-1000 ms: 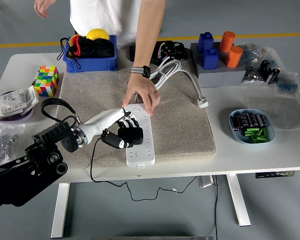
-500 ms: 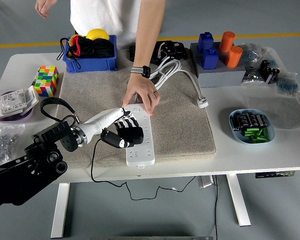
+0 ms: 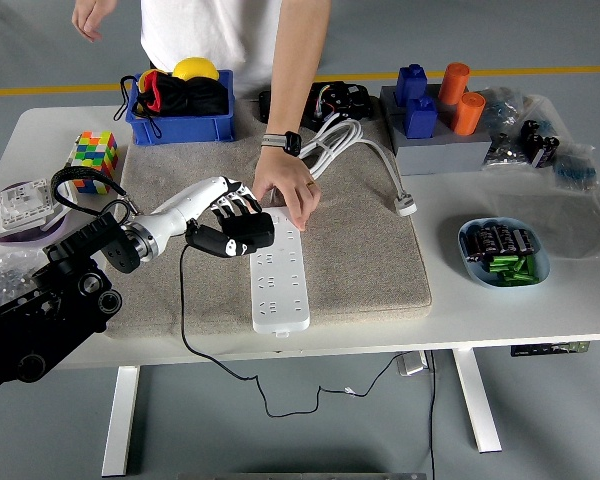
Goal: Pull the plug out,throw it away,press the button
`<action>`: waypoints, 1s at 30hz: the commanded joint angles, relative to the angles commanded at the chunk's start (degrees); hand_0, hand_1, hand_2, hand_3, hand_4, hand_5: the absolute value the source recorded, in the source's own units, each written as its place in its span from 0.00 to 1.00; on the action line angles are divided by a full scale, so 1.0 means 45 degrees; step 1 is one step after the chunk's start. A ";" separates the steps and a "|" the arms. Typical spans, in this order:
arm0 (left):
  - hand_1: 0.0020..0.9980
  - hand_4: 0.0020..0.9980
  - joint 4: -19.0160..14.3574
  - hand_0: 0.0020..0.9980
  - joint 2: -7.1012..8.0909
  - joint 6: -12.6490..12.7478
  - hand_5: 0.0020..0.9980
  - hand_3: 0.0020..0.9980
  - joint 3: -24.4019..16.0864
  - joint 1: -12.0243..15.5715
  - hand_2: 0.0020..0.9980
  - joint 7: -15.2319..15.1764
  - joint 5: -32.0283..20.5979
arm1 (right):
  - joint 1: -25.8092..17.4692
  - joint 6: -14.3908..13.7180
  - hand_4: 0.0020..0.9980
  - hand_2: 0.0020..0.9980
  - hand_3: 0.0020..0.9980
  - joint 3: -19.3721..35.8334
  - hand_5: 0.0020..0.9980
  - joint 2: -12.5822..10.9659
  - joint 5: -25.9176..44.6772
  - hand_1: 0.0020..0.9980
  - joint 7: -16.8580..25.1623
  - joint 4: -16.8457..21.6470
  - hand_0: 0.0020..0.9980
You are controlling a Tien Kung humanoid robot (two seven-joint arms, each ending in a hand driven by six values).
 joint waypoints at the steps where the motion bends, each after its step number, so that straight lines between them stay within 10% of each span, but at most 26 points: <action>1: 0.28 0.67 0.0265 0.39 -0.0031 0.0041 0.00 0.50 -0.0019 -0.0077 0.29 -0.0071 -0.0053 | 0.0001 -0.0001 0.67 0.66 0.62 -0.0022 0.51 -0.0006 0.0010 0.67 -0.0005 -0.0002 0.76; 19: 0.35 0.70 0.3448 0.46 -0.0537 0.0292 0.00 0.56 0.0392 -0.0827 0.35 -0.0510 -0.0514 | -0.0011 -0.0020 0.67 0.66 0.62 -0.0154 0.51 -0.0046 0.0065 0.67 -0.0025 -0.0001 0.76; 20: 0.52 0.75 0.3502 0.61 -0.0537 0.0269 0.00 0.60 0.0407 -0.0844 0.48 -0.0506 -0.0505 | -0.0015 -0.0013 0.67 0.66 0.62 -0.0153 0.51 -0.0045 0.0057 0.67 -0.0034 -0.0010 0.76; 30: 0.70 0.81 0.3557 0.69 -0.0511 0.0008 0.00 0.66 0.0321 -0.0807 0.65 -0.0311 -0.0583 | -0.0061 -0.0008 0.67 0.66 0.62 -0.0037 0.51 0.0007 0.0011 0.67 -0.0013 -0.0007 0.76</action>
